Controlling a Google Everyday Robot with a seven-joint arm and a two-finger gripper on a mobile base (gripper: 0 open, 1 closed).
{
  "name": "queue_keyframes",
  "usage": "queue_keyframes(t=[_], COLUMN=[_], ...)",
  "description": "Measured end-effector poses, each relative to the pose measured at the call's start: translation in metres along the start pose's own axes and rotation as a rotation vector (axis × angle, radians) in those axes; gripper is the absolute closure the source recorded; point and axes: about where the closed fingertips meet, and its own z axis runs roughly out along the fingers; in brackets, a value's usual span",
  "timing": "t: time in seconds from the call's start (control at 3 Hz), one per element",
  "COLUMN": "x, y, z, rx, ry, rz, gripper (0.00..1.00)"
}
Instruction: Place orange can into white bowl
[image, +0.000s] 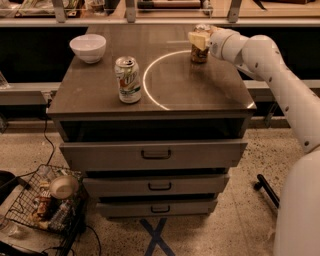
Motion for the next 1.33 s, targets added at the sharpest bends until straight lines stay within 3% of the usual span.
queue_keyframes(t=[0.67,1.0,1.33], x=[0.002,-0.003,-0.035], y=[0.003,0.006,0.006], z=[0.003,0.004,0.000], rx=[-0.005,-0.015,-0.032], ry=[0.004,-0.004,-0.030], rz=[0.000,-0.010,-0.040], gripper=[0.95,1.00,1.00])
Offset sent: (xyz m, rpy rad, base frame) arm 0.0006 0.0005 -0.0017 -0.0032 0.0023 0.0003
